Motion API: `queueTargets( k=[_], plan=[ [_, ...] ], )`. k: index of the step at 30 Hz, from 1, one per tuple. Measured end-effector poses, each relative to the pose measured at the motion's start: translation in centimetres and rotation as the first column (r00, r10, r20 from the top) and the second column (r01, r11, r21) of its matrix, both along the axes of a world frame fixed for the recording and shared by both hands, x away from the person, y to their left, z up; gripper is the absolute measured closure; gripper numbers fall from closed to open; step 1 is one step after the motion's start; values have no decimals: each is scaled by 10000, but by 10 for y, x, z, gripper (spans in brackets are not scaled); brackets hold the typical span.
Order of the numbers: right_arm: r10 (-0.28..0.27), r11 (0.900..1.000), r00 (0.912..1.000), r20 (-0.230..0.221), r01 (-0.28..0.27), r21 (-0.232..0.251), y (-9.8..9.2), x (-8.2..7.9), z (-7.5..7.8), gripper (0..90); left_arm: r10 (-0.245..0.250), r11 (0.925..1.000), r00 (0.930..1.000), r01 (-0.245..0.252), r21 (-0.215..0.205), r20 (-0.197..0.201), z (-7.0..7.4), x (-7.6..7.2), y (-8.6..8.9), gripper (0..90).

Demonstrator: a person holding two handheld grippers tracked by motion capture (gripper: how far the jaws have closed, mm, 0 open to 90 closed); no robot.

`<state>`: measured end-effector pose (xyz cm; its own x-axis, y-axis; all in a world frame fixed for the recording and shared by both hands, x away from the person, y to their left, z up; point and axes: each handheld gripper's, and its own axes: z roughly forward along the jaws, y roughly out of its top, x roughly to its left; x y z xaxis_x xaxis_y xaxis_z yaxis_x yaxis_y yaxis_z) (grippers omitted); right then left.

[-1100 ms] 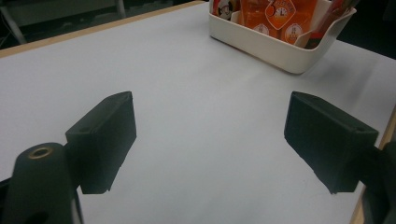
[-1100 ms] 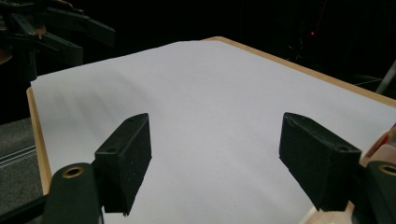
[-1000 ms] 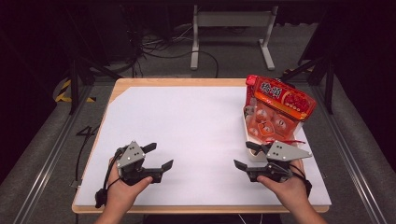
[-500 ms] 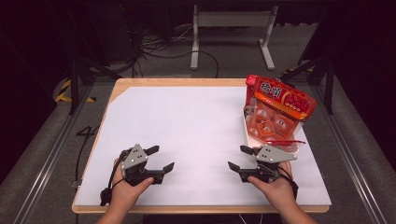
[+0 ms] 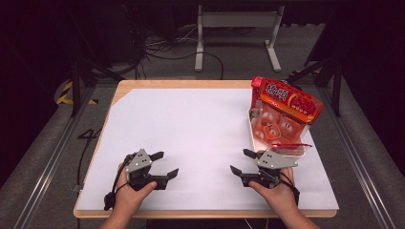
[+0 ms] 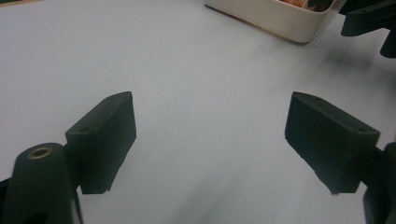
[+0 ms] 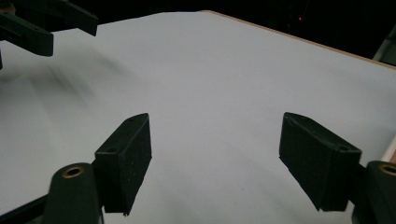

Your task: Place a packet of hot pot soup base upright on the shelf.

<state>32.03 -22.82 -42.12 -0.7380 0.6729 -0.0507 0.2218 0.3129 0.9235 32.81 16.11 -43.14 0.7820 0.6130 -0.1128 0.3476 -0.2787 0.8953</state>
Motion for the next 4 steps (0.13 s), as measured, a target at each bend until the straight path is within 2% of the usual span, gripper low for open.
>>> queueTargets(
  k=[4],
  plan=[
    [58, 10000, 10000, -19, -58, 74, -1, 0, 1, 257, 13, 10000, 10000, -13, 4, 91, 1, -1, 0, 174]
  ],
)
